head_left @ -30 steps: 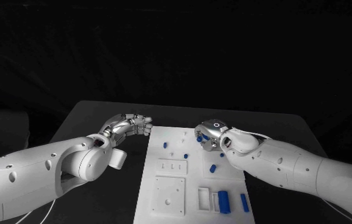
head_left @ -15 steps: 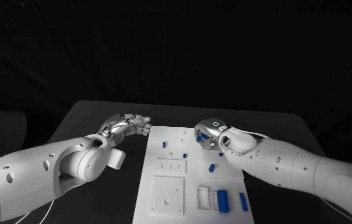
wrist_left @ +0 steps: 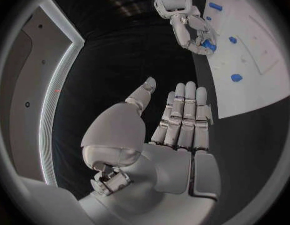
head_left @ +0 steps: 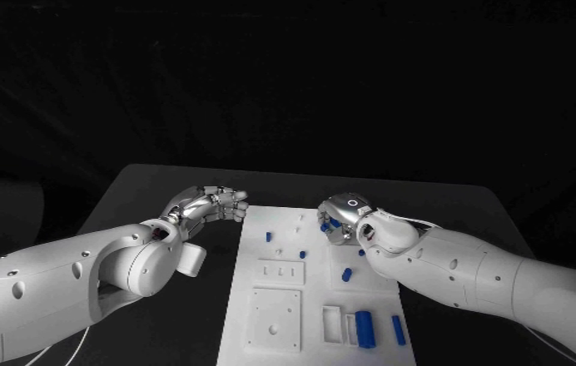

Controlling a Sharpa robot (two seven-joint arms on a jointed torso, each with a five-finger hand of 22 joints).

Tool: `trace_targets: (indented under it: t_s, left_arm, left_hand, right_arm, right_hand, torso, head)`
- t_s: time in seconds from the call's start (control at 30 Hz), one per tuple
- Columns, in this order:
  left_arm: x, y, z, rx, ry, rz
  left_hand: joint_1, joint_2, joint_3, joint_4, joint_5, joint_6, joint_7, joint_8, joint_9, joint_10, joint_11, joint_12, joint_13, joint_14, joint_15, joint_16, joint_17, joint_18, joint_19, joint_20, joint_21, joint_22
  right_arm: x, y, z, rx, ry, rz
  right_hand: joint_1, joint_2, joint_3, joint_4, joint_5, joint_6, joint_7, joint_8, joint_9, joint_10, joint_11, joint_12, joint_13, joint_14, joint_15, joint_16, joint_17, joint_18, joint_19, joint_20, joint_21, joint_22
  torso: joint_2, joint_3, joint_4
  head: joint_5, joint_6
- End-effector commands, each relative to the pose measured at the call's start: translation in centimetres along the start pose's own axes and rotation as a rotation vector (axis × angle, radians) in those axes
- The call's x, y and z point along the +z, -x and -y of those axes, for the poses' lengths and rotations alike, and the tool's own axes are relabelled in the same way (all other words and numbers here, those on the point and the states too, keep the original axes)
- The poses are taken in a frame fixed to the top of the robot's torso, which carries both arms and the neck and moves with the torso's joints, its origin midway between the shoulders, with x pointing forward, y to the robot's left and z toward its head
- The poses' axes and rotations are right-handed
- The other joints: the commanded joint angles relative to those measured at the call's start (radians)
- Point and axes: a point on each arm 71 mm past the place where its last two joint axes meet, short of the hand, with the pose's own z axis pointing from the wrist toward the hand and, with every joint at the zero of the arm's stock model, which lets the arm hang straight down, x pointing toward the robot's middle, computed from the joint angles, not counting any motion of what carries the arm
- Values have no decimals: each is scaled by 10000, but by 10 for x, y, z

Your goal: Assemble the parts on the task board

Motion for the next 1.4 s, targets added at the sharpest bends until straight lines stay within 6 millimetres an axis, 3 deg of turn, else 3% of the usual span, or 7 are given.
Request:
trace_targets:
  t_s: [0.03,0.3,0.67,0.8,1.13,1.2,1.4]
  left_arm:
    - [1,-1,2,-45,-114,-44]
    - [1,-2,2,-41,-113,-40]
    - [2,-4,2,-65,-117,-129]
    - [2,-6,2,-74,-127,-168]
    - [3,-7,3,-70,-154,-183]
    - [3,-7,3,-70,-164,-196]
    - [5,-7,4,-54,-183,-185]
  left_hand:
    - [-51,-6,-3,23,42,29,11,-69,-16,16,27,-58,-9,57,-23,-44,11,188,8,-16,2,-14]
    - [-49,-6,0,21,44,32,11,-71,-17,20,27,-64,-10,59,-24,-49,15,188,9,-17,3,-15]
    - [-48,-1,5,21,48,36,10,-74,-20,26,27,-72,-11,63,-25,-56,21,188,11,-17,4,-16]
    - [-47,-7,6,18,51,35,11,-77,-22,26,28,-78,-12,62,-24,-60,23,187,9,-18,4,-16]
    - [-52,-12,6,20,52,37,11,-81,-25,29,29,-88,-14,61,-23,-69,27,185,8,-17,4,-17]
    - [-51,-12,7,19,53,38,11,-82,-25,30,29,-89,-14,62,-23,-71,28,185,8,-17,4,-17]
    - [-53,-17,6,20,53,38,11,-85,-27,31,30,-95,-15,61,-22,-76,31,184,6,-17,4,-18]
  right_arm:
    - [0,8,-3,-190,-78,649]
    - [10,27,-13,-269,-24,1282]
    - [26,29,-34,-707,239,1509]
    - [29,29,-40,-777,293,1615]
    - [36,27,-46,-941,302,1444]
    - [36,26,-46,-981,326,1359]
    - [37,24,-50,-979,380,1254]
  right_hand:
    - [47,100,60,-38,2,88,16,72,17,268,121,56,29,-7,-107,45,-3,537,4,-79,47,240]
    - [62,9,120,-37,-3,156,-14,82,48,320,101,44,100,-18,-126,72,-6,537,-1,-98,102,233]
    - [72,-22,162,-20,-6,187,-28,85,64,339,94,29,136,-20,-133,88,-8,537,-6,-105,133,231]
    - [80,-40,182,-15,-6,199,-34,85,70,346,92,22,150,-20,-135,95,-9,537,-8,-107,146,230]
    - [96,-70,213,-11,-6,211,-39,81,79,351,90,6,173,-21,-137,106,-11,537,-15,-110,165,228]
    - [96,-73,217,-10,-6,212,-40,80,79,351,91,3,176,-22,-136,107,-11,537,-16,-110,168,228]
    - [94,-73,225,-3,-6,212,-39,75,82,352,91,-4,184,-22,-135,110,-12,537,-19,-110,175,228]
  torso:
    - [-8,-4,-1]
    - [0,-6,-1]
    - [12,6,-2]
    - [16,-11,23]
    - [14,-19,22]
    - [22,-36,31]
    - [33,-39,19]
  head:
    - [-6,27]
    - [-20,114]
    - [3,157]
    - [-6,172]
    - [-6,143]
    - [-17,112]
    - [17,51]
